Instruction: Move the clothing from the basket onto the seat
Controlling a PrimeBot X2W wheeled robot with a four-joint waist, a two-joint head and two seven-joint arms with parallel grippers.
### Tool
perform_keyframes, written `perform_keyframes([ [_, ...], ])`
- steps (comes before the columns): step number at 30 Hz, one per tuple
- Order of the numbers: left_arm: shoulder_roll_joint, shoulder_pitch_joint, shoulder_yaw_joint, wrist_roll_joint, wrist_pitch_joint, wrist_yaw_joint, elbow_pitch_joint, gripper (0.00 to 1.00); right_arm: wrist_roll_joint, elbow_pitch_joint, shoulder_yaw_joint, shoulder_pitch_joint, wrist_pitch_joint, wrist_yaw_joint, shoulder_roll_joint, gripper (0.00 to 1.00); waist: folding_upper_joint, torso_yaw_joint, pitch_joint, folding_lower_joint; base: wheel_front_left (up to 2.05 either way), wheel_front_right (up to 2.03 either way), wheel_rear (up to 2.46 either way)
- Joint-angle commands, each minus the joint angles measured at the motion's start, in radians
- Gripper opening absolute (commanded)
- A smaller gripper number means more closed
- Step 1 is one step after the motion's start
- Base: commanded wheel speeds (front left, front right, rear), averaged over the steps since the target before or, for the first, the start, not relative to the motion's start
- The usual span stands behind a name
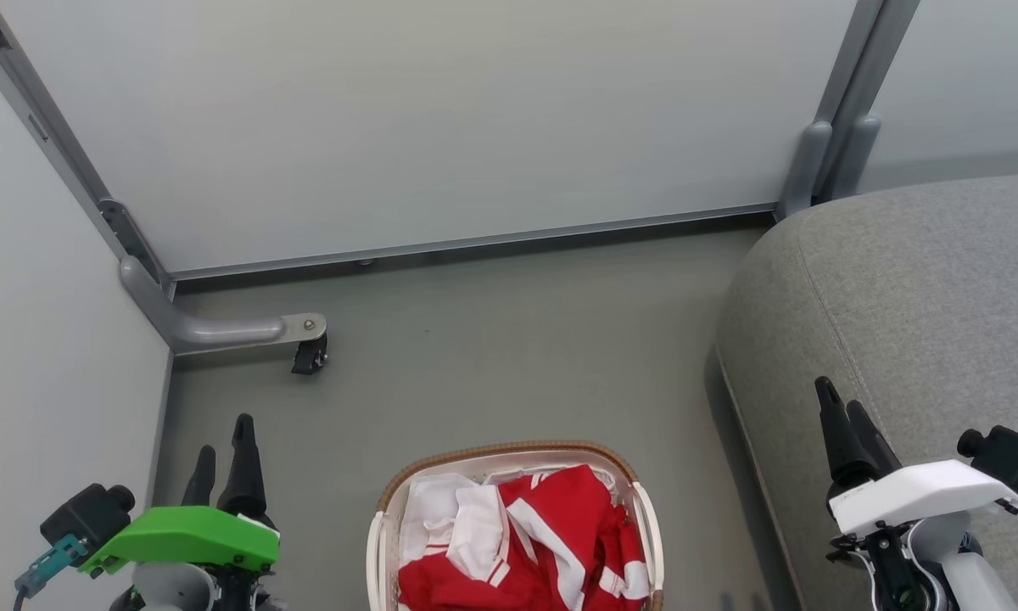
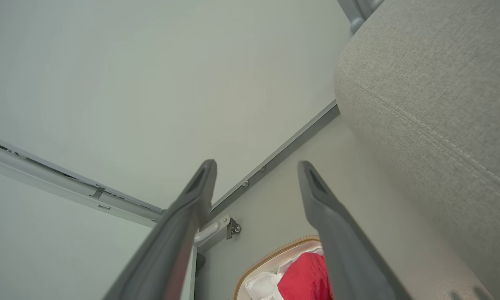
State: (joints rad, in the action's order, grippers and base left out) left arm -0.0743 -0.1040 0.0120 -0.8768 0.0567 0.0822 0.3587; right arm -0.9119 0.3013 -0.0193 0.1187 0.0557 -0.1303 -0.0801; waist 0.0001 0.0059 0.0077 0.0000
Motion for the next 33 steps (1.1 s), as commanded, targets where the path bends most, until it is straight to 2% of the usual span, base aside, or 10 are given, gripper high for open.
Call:
perform_keyframes([
  [1, -0.011, -0.026, 0.006, 0.039, 0.011, -0.004, -0.007, 1.00, 0.040, -0.007, 0.005, 0.026, 0.012, 0.000, -0.012, 1.00, -0.0001, -0.001, -0.001, 0.0000, 0.00, 0.00, 0.00],
  [16, -0.023, -0.019, 0.063, 0.256, 0.061, -0.029, 0.004, 1.00, 0.261, -0.005, 0.028, 0.029, 0.062, 0.000, -0.019, 1.00, -0.0001, -0.011, 0.001, 0.0000, 0.00, 0.00, 0.00],
  [33, -0.034, -0.045, 0.093, 0.429, 0.106, -0.045, 0.012, 1.00, 0.463, -0.011, 0.050, 0.074, 0.107, 0.000, -0.025, 1.00, -0.0001, -0.016, 0.006, 0.0000, 0.00, 0.00, 0.00],
])
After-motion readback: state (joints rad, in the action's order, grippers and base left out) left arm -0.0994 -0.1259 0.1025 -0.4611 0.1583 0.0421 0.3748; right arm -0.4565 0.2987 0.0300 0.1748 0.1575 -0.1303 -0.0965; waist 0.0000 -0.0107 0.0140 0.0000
